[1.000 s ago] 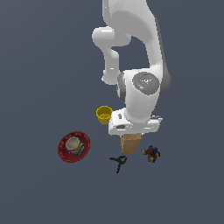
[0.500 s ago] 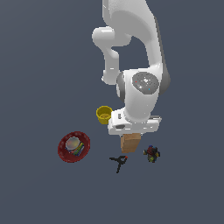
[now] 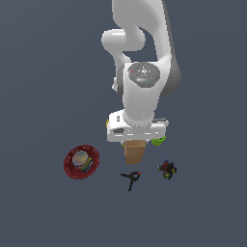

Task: Pick up a designated object from a clutter of objects.

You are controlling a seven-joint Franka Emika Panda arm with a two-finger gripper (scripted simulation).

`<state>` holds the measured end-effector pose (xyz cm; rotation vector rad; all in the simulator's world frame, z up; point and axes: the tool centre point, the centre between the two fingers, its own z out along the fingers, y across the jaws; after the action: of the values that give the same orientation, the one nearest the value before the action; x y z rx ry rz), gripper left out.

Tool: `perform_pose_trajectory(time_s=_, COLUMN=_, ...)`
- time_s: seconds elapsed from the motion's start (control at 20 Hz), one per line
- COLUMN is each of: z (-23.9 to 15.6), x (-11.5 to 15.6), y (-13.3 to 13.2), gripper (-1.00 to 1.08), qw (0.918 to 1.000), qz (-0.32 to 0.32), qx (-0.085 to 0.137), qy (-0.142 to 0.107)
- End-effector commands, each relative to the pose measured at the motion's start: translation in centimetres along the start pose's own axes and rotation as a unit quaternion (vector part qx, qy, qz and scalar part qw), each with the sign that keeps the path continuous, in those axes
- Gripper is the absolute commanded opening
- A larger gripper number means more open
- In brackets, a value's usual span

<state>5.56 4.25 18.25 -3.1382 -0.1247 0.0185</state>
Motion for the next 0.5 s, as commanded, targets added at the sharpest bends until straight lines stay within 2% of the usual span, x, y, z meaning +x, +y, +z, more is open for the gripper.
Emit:
perform_pose_trajectory(time_s=0.0, z=-2.4, x=-0.2, y=1.9, gripper=-1.00, qw=1.0000, qz=0.001, qx=0.000, qy=0.005)
perform_pose_trajectory(time_s=0.45, z=-10.6, x=-1.9, y=9.9, gripper=-1.00, qw=1.0000, qz=0.000, qx=0.001, qy=0.006)
